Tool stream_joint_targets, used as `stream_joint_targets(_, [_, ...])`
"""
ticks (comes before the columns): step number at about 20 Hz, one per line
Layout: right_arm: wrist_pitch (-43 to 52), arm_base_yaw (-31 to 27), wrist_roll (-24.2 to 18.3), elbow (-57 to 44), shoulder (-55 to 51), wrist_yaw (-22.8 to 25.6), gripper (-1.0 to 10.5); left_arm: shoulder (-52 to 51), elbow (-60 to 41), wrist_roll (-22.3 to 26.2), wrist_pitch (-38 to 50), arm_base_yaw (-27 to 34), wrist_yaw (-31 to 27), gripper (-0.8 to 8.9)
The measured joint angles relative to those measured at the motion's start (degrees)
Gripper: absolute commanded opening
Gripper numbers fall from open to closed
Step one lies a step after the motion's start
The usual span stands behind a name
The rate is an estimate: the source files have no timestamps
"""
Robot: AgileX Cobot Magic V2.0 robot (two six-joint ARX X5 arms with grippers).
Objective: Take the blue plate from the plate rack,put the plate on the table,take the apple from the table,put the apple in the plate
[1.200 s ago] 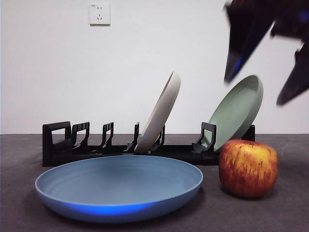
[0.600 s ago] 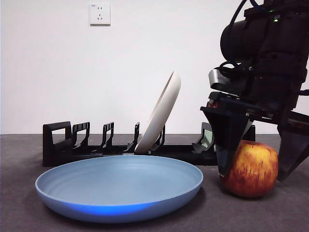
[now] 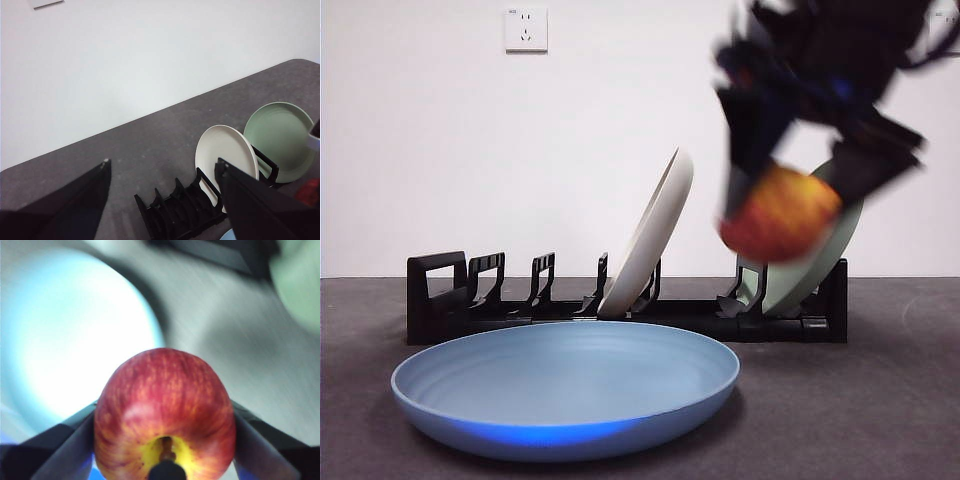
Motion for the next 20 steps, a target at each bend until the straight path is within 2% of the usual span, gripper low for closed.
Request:
stream_joint_targets(7, [4.24,13.20,0.46,8.96,7.06,0.17,-0.1,0.00,0.02,0.63,0.00,0.04,-0.02,3.46])
stream_joint_targets(12, [4.42,15.02,0.48,9.97,17.64,3.17,-0.1,-0.04,0.00,0.63,-0.04,0.07,-0.02,3.46])
stream_joint_targets(15, [4.31,14.84,0.50,9.97,23.02,3.21,0.1,-0.02,0.02,0.66,-1.51,0.07,-0.02,3.46])
stream_joint_targets(16, [4.20,14.86,0.50,9.97,24.13,3.19,0.5,-0.02,0.02,0.66,-1.86,0.07,0.00,3.46])
stream_joint_targets(19, [4.31,14.91,0.50,10.12,24.57,3.15,4.4,-0.07,0.00,0.63,-2.89,0.07,0.00,3.46])
stream_joint_targets(20, [4.31,14.95,0.50,10.12,24.59,3.17,5.2,-0.07,0.00,0.63,-3.21,0.07,0.00,3.46])
